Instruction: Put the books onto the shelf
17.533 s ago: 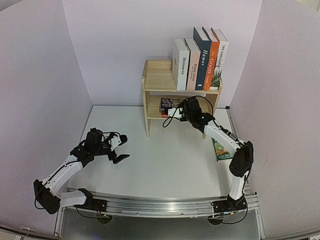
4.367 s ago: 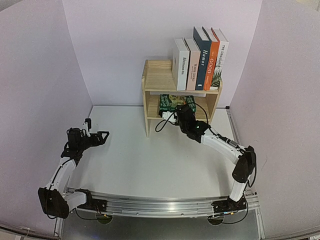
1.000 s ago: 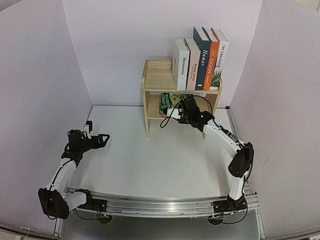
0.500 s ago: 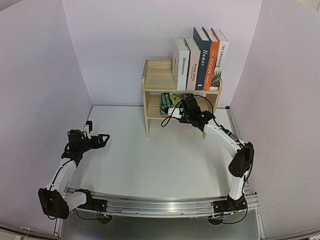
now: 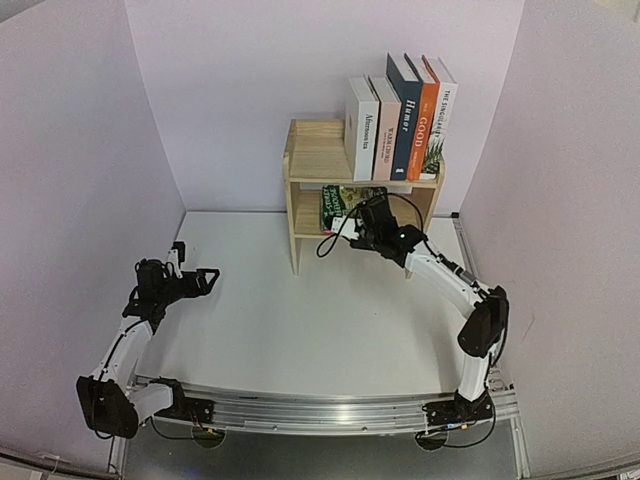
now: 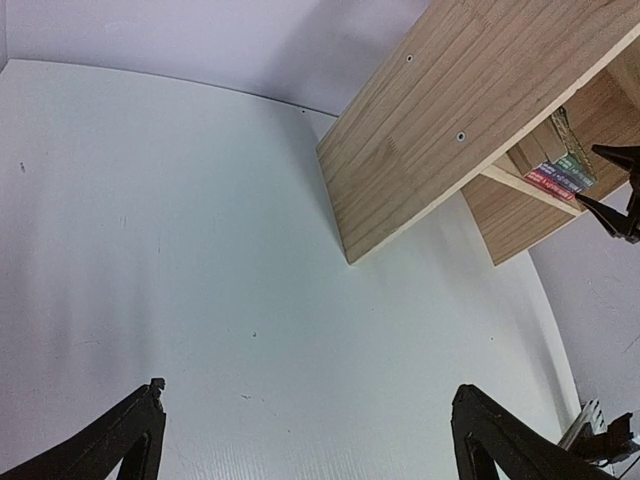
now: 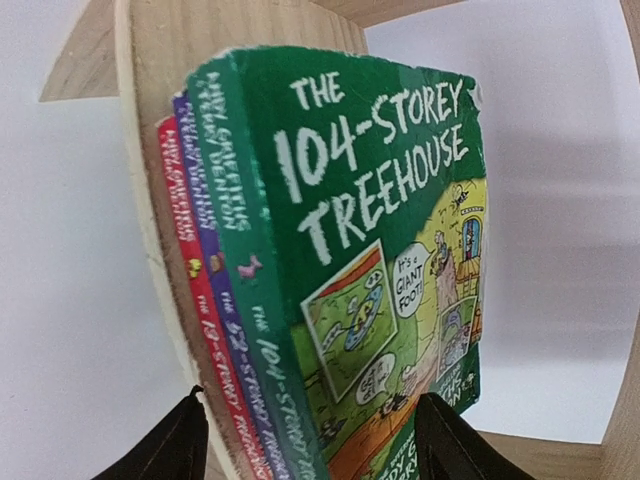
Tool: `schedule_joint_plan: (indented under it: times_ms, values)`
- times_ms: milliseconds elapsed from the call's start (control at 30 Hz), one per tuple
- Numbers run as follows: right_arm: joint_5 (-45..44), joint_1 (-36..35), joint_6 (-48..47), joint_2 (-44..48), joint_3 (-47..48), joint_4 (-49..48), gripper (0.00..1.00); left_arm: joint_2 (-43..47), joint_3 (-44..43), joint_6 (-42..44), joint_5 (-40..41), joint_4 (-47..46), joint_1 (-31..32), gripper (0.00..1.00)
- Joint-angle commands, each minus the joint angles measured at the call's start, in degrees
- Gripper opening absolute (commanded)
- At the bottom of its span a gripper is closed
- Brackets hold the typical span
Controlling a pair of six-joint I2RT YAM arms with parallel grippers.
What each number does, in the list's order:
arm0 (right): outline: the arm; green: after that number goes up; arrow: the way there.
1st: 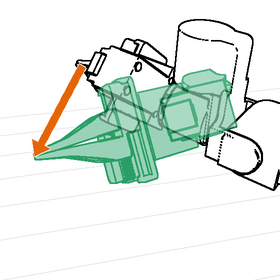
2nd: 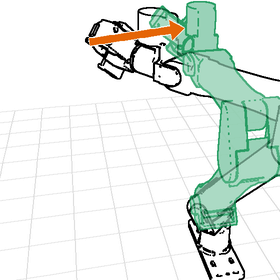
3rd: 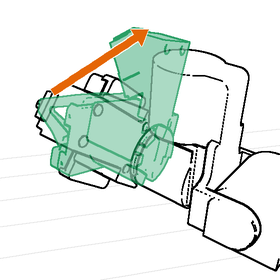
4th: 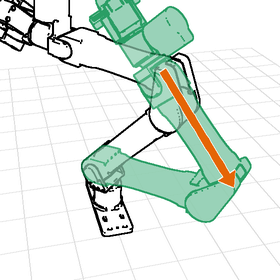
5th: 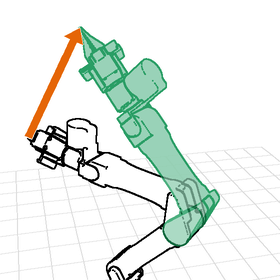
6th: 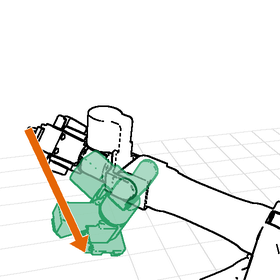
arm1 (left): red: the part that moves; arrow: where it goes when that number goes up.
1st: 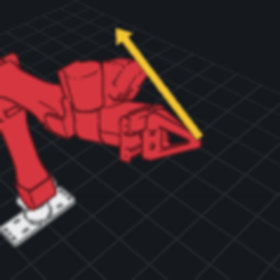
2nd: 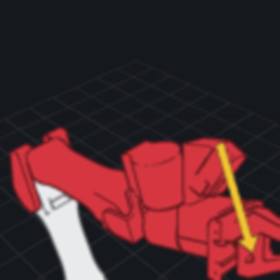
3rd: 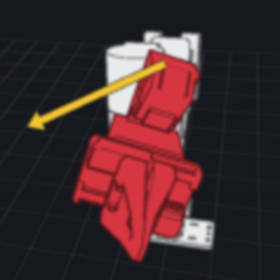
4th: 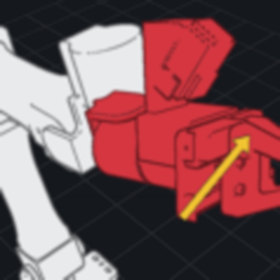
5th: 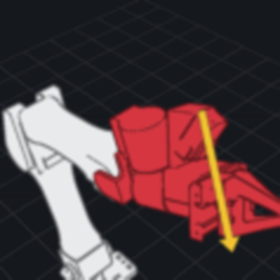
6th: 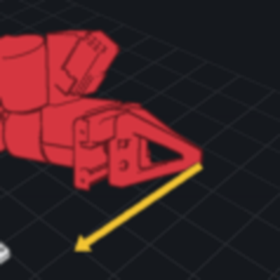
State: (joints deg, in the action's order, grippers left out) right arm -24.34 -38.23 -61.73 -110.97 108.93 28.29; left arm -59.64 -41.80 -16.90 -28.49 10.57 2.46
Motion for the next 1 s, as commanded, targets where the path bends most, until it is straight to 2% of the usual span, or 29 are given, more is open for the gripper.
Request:
schedule_joint_plan:
  times_ms: [0,167,300,367,500,700,800,967]
  values:
    - [-1.8,-4.0,7.9,9.2,-6.0,-1.0,0.69,0.9,0.0,3.8,-0.1,-0.7,-0.1,1.0]
    - [-2.1,-5.0,27.6,17.8,-18.1,-1.6,0.7,0.8,1.2,6.9,7.4,-3.3,-0.1,1.0]
    - [-4.5,-2.6,43.1,26.7,-35.3,-7.1,0.7,0.0,3.5,8.1,11.7,-7.7,-0.2,1.0]
    - [-4.0,0.4,51.6,33.4,-44.9,-12.4,0.7,-0.3,5.8,8.1,13.0,-11.7,-0.2,1.0]
    - [2.9,13.2,63.7,40.9,-57.5,-17.1,0.7,-1.6,9.2,8.5,14.3,-19.1,-0.3,1.0]
    - [6.0,30.1,71.4,46.7,-68.2,-25.7,0.69,-2.6,14.7,8.9,16.1,-30.4,-3.2,1.0]
    - [7.9,38.2,75.1,51.5,-77.3,-33.2,0.69,-1.9,16.3,7.0,14.7,-30.7,-7.0,1.0]
    - [6.0,40.4,72.4,56.8,-88.1,-40.3,0.68,-0.3,19.5,6.4,12.2,-30.4,-11.8,1.0]
